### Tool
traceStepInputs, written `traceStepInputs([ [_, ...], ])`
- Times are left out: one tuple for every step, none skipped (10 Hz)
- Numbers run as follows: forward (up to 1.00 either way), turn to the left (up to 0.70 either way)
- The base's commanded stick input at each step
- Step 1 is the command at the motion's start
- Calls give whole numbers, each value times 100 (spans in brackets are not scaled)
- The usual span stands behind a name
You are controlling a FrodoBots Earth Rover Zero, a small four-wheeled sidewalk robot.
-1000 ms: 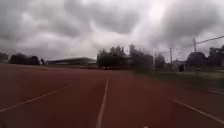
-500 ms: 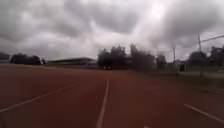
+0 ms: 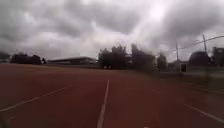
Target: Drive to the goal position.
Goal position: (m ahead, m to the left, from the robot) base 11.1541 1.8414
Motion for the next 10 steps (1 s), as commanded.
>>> traceStepInputs([
  [70, 0],
  [70, 0],
  [70, 0],
  [70, 0],
  [70, 0],
  [70, 0],
  [70, 0],
  [70, 0],
  [70, 0],
  [70, 0],
])
